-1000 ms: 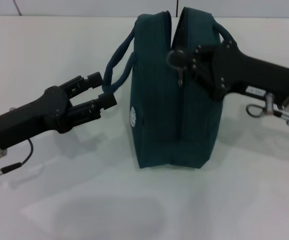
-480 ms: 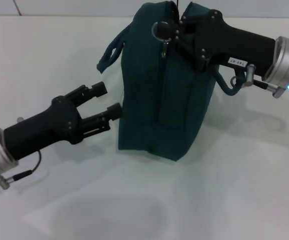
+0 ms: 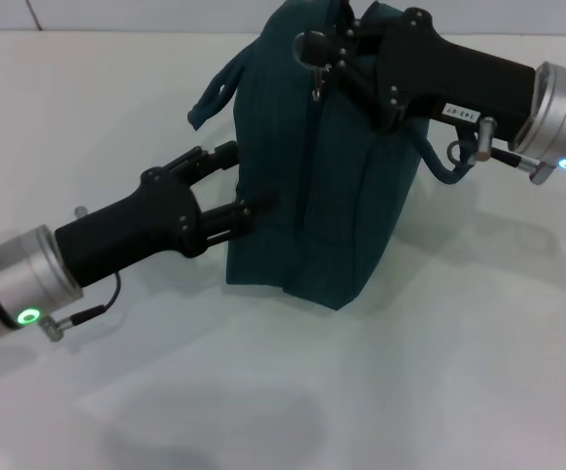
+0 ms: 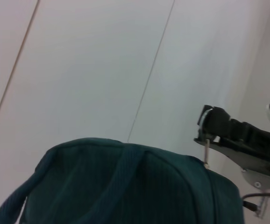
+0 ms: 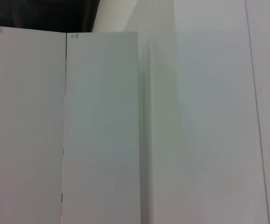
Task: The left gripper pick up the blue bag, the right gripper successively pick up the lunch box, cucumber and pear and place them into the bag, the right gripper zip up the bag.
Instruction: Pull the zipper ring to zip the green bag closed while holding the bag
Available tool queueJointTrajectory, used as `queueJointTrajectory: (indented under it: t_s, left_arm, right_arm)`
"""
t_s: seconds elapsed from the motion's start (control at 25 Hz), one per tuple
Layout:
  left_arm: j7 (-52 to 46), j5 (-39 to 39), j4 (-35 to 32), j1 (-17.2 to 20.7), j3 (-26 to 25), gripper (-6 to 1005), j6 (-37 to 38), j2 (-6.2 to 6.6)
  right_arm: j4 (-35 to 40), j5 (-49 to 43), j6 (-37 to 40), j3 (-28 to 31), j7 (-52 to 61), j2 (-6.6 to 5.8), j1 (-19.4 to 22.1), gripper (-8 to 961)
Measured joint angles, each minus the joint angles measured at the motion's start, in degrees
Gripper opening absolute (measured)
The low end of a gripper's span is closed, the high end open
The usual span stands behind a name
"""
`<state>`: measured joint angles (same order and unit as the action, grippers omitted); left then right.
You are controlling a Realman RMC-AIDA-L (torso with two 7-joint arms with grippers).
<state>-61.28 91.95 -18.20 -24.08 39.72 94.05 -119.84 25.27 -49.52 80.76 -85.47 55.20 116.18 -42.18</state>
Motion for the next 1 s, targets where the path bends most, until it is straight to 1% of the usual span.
queueJointTrajectory:
  t_s: [0.24, 0.48, 0.68, 0.8, 1.0]
  left_arm:
    - [-0.17, -0.08, 1.25, -1.85, -0.30, 775, -2.09, -0.05]
    - [-0.09, -1.46, 2.11, -2.05, -0.06, 763, -2.93, -0.08]
    - [0.02, -1.49, 2.21, -2.10, -0.02, 530, -2.93, -0.02]
    - [0.04, -1.50, 2.21, -2.13, 0.00, 324, -2.93, -0.02]
    - [0.03, -1.06, 2.20, -2.65, 0.33, 274, -2.92, 0.00]
  right_arm:
    - [-0.10, 0.04, 0.00, -0.12, -0.01, 0.00, 0.29, 37]
    - [-0.27, 0.05, 0.01, -0.13, -0.01, 0.00, 0.36, 38]
    - [-0.39, 0.05, 0.02, -0.13, -0.01, 0.00, 0.64, 39]
    - [-0.14, 0.05, 0.01, -0.13, -0.01, 0.00, 0.93, 40]
    - [-0.11, 0.11, 0.00, -0.13, 0.15, 0.00, 0.97, 41]
